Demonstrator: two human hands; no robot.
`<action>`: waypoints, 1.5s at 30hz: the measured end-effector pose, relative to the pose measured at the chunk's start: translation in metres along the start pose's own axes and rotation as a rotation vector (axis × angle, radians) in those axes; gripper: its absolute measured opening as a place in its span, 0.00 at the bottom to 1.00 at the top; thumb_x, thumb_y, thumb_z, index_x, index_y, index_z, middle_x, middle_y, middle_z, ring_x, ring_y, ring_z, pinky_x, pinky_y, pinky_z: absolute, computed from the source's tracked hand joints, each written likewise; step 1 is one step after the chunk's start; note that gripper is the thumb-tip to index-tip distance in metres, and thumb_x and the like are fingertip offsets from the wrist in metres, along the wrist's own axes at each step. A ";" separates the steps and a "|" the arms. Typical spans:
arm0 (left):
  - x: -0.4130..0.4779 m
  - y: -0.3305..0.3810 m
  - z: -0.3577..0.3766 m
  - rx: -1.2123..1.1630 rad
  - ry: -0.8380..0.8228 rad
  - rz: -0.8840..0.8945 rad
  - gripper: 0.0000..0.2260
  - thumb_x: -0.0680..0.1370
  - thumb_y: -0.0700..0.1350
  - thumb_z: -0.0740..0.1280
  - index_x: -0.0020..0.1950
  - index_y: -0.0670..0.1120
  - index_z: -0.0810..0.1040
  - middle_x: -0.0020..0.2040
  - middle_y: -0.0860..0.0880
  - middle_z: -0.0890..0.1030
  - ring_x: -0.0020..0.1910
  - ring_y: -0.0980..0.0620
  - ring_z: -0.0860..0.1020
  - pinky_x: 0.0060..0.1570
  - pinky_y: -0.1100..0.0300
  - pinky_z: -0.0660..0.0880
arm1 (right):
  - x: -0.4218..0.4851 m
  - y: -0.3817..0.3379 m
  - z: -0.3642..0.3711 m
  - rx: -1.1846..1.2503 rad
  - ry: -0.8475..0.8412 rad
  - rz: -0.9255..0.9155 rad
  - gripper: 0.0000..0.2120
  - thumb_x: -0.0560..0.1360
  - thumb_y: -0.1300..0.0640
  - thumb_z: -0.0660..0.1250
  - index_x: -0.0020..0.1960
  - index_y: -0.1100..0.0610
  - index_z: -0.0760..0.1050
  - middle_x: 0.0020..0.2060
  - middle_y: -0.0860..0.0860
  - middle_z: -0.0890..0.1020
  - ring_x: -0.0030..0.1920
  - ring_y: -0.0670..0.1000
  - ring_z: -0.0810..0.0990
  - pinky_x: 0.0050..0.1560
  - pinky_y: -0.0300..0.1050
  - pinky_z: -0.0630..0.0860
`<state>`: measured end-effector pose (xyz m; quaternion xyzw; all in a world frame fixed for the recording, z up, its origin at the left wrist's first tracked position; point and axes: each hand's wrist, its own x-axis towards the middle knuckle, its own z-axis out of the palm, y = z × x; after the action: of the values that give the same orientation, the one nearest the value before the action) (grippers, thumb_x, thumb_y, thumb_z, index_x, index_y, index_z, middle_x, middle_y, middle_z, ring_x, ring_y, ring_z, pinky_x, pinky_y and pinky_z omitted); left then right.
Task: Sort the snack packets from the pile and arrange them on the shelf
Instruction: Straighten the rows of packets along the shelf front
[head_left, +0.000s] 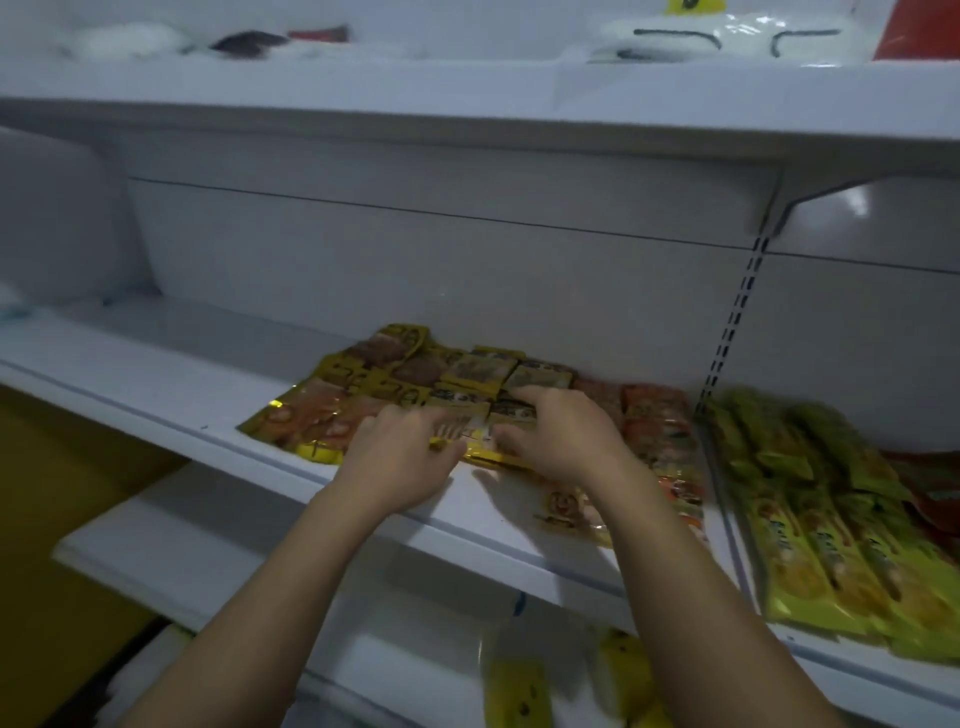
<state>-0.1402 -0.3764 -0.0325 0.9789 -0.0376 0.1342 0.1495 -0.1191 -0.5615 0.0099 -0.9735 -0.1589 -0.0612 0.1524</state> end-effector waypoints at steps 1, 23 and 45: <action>-0.001 -0.014 -0.002 -0.003 0.014 -0.011 0.20 0.79 0.58 0.63 0.69 0.53 0.75 0.61 0.49 0.80 0.63 0.44 0.74 0.60 0.48 0.72 | 0.005 -0.011 0.006 0.013 -0.006 -0.015 0.27 0.78 0.41 0.64 0.73 0.52 0.68 0.68 0.53 0.75 0.68 0.56 0.72 0.64 0.51 0.73; 0.072 -0.128 -0.022 0.106 0.063 -0.138 0.16 0.79 0.57 0.63 0.60 0.49 0.78 0.53 0.48 0.82 0.56 0.44 0.77 0.55 0.50 0.74 | 0.142 -0.090 0.073 0.103 -0.125 -0.097 0.24 0.77 0.41 0.65 0.68 0.52 0.72 0.66 0.52 0.75 0.66 0.56 0.72 0.63 0.51 0.73; 0.237 -0.251 -0.002 -0.199 -0.323 0.070 0.16 0.82 0.52 0.59 0.70 0.52 0.72 0.66 0.44 0.77 0.63 0.44 0.76 0.62 0.52 0.73 | 0.270 -0.157 0.117 -0.205 -0.206 0.182 0.21 0.82 0.43 0.55 0.75 0.38 0.62 0.68 0.53 0.74 0.65 0.58 0.74 0.63 0.54 0.73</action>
<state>0.1156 -0.1444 -0.0367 0.9662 -0.1084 -0.0238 0.2327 0.0921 -0.3045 -0.0120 -0.9955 -0.0779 0.0369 0.0404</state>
